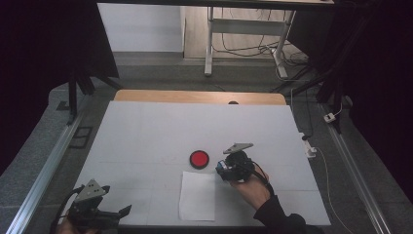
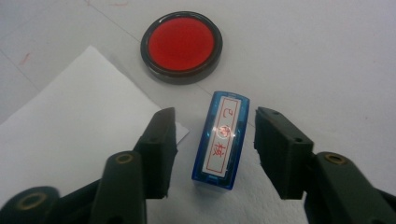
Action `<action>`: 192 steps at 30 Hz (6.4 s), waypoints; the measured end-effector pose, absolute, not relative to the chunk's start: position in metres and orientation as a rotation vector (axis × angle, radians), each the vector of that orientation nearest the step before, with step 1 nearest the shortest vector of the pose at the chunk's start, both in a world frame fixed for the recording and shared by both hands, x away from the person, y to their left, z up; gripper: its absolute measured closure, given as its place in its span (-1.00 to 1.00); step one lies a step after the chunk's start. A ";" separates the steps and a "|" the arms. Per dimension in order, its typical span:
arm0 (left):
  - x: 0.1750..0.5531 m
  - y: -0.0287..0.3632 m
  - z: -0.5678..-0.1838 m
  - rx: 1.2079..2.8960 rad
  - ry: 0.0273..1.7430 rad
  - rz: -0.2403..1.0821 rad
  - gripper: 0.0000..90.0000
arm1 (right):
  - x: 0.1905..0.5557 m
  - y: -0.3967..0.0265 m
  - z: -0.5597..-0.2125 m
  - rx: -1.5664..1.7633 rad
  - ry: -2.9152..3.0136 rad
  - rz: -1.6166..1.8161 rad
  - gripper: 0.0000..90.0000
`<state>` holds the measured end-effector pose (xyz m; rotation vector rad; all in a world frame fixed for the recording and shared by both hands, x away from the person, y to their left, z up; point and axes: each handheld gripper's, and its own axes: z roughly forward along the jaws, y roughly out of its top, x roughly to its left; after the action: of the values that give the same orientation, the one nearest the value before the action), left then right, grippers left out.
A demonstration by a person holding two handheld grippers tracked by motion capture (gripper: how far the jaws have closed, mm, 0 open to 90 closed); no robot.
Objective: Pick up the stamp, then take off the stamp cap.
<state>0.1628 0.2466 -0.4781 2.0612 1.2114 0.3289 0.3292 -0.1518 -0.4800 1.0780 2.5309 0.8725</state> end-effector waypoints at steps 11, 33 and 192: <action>0.163 0.245 -0.478 2.076 1.208 0.339 -0.94 | 0.334 -0.155 -0.480 1.146 2.534 0.886 0.56; 0.163 0.246 -0.478 2.056 1.236 0.343 -0.98 | 0.327 -0.161 -0.466 0.926 2.570 0.938 0.56; 0.283 0.096 -0.465 2.148 0.372 -0.046 -1.00 | 0.285 -0.155 -0.408 0.329 2.709 1.421 0.56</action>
<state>0.2828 0.0965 -0.4646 2.1478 0.3716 -0.0456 0.2854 -0.1546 -0.4084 0.3289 2.7086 1.4210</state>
